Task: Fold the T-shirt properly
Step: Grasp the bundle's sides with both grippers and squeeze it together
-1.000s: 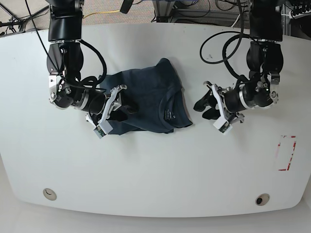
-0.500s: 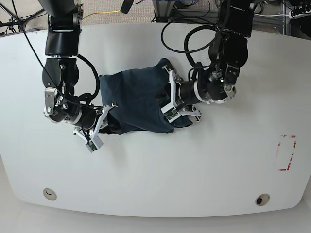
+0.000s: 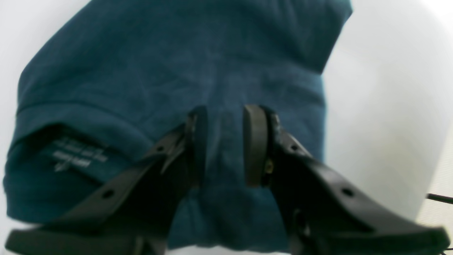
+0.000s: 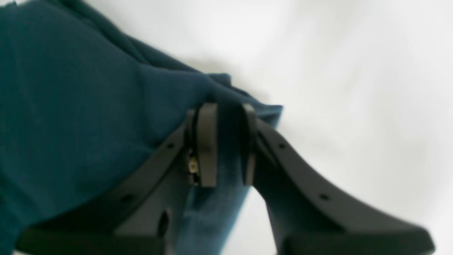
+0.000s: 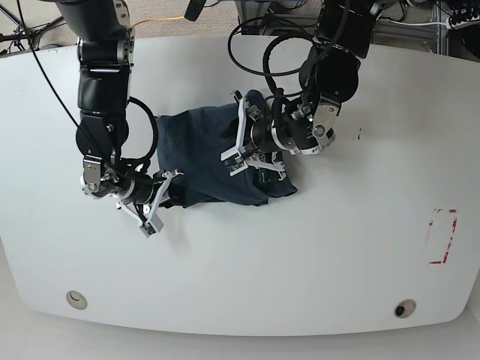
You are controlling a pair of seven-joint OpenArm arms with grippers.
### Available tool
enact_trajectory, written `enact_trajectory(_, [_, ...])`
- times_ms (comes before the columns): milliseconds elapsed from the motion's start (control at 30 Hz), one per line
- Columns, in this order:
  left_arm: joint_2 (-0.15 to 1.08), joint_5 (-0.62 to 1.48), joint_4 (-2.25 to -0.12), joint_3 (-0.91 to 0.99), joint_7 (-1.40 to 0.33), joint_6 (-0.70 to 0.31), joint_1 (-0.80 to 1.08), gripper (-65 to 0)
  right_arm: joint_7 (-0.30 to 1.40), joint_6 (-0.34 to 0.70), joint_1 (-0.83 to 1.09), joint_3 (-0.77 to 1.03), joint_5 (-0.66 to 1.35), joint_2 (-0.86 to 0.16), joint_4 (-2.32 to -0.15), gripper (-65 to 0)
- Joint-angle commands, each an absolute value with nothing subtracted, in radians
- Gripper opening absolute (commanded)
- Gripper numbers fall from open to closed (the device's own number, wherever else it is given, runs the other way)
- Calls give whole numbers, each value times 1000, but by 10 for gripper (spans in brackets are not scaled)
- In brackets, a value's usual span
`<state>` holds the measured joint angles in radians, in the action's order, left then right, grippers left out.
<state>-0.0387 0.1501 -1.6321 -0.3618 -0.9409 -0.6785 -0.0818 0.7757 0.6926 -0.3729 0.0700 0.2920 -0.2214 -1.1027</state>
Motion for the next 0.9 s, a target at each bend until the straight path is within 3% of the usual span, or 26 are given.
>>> enact_trajectory(0, [-45, 136, -1629, -364, -921, -679, -99, -500, 687, 698, -397, 74, 269, -228, -1063, -549])
enact_trajectory(167, [-39, 122, -1606, -364, -921, -682, -104, -500, 553, 698, -372, 82, 214, -236, -954, -553])
enact_trajectory(333, [4, 122, -1595, -366, -921, -682, -105, -500, 522, 698, -312, 85, 216, -268, -960, -555])
enact_trajectory(633, [79, 125, -1440, -364, -912, -682, -183, -500, 648, 698, -113, 185, 216, -266, -1245, -555])
enact_trajectory(867, [125, 122, -1372, -366, -842, -682, -254, -500, 750, 698, 51, 182, 208, -173, -1506, -555])
